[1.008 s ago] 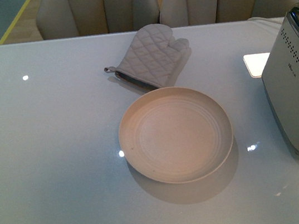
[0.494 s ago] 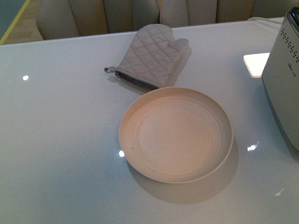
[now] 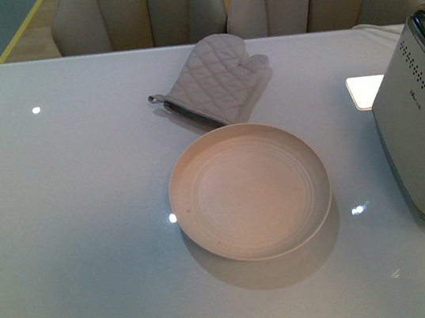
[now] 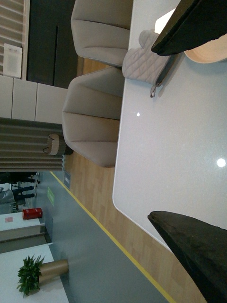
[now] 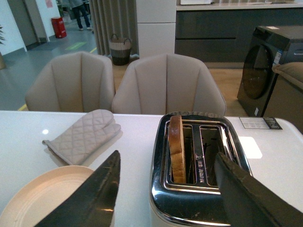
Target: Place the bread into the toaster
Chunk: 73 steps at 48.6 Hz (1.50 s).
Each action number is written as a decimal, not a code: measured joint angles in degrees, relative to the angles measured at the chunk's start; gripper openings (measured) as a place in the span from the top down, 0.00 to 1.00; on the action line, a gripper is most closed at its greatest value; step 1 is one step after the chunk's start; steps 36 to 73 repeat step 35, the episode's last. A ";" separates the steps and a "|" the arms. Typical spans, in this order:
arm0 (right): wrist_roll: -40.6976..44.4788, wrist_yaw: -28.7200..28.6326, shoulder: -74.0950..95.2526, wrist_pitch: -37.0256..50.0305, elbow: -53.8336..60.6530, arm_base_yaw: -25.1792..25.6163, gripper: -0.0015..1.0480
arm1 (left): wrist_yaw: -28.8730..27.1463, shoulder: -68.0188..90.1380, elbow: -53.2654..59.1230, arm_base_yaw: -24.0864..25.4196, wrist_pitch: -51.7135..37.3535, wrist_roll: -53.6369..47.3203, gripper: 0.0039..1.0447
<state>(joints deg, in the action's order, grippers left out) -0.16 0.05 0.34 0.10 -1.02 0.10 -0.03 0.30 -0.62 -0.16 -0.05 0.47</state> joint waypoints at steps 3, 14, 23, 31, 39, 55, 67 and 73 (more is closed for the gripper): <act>0.00 0.00 0.00 0.00 0.00 0.00 0.30 | 0.00 0.00 0.00 0.00 0.00 0.00 0.06; 0.00 0.00 0.00 0.00 0.00 0.00 0.09 | 0.00 0.00 0.00 0.00 0.00 0.00 0.06; -0.02 0.00 0.00 0.00 0.00 0.00 0.09 | 0.00 0.00 0.00 0.00 0.00 0.00 0.06; 0.00 0.00 0.00 0.00 0.00 0.00 0.09 | 0.00 0.00 0.00 0.00 0.00 0.00 0.06; 0.00 0.00 0.00 0.00 0.00 0.00 0.09 | 0.00 0.00 -0.02 0.00 0.00 0.00 0.06; 0.00 0.00 0.00 0.00 0.00 0.00 0.09 | 0.00 0.00 -0.02 0.00 0.00 0.00 0.06; 0.00 0.00 0.00 0.00 0.00 0.00 0.09 | 0.00 0.00 -0.02 0.00 0.00 0.00 0.06; 0.00 0.00 0.00 0.00 0.00 0.00 0.09 | 0.00 0.00 -0.02 0.00 0.00 0.00 0.06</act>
